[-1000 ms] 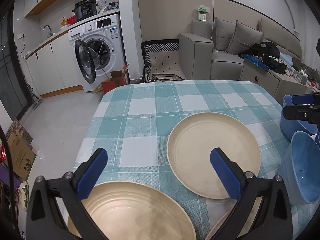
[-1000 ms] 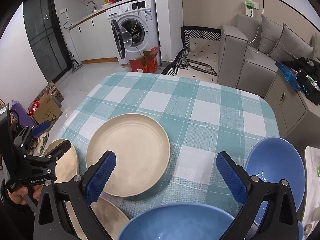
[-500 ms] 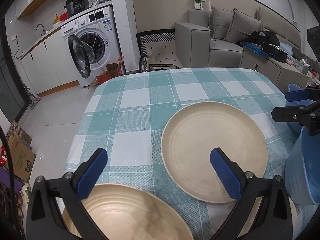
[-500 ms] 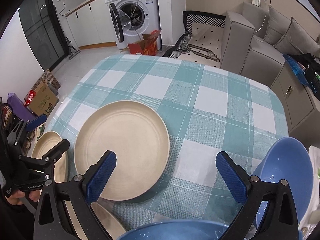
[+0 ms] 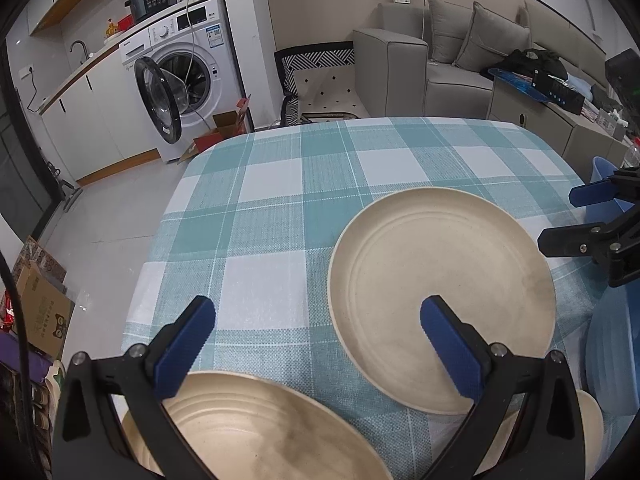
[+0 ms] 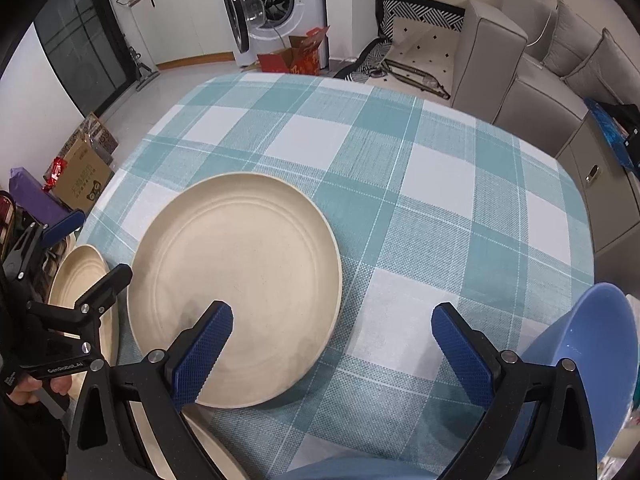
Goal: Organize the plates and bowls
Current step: 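Move both grippers forward toward the rim of the nearest cream plate, then close the left gripper on the cream plate rim while the right gripper closes on its opposite rim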
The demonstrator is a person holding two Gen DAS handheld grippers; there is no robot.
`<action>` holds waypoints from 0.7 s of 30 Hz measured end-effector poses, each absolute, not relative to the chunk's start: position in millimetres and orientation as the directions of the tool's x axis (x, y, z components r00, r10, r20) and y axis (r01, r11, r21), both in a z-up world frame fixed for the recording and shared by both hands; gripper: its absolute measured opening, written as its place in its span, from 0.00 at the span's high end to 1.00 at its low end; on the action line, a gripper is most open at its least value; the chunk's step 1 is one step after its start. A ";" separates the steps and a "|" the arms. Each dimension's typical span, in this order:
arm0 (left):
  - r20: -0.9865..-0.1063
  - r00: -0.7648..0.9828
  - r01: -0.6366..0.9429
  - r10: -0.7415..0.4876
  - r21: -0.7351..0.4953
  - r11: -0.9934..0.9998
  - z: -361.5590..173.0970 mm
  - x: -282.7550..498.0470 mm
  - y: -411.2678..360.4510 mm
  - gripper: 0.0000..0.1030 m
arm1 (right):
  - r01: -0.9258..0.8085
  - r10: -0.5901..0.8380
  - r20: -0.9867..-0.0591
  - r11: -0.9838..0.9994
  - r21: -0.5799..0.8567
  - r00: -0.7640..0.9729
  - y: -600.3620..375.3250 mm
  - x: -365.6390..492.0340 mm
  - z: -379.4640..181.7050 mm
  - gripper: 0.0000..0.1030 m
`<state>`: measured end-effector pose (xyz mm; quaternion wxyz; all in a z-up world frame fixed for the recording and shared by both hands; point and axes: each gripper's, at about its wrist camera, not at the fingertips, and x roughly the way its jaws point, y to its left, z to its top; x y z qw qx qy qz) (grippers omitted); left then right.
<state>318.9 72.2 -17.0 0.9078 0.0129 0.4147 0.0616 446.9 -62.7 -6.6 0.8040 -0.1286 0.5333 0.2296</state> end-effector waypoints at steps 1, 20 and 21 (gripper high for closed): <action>-0.754 0.646 -0.101 0.123 0.075 0.992 -18.2 319.5 72.4 0.00 | -0.508 0.230 -0.919 0.861 0.039 0.320 -62.3 448.0 -8.6 0.02; -0.788 0.601 -0.093 0.133 0.097 0.991 -32.5 329.9 76.2 0.04 | -0.532 0.172 -0.958 0.846 0.025 0.229 -48.1 462.8 -36.1 0.19; -0.791 0.598 -0.090 0.131 0.096 0.991 -32.8 329.6 76.3 0.08 | -0.532 0.172 -0.961 0.846 0.031 0.216 -47.4 463.4 -37.9 0.27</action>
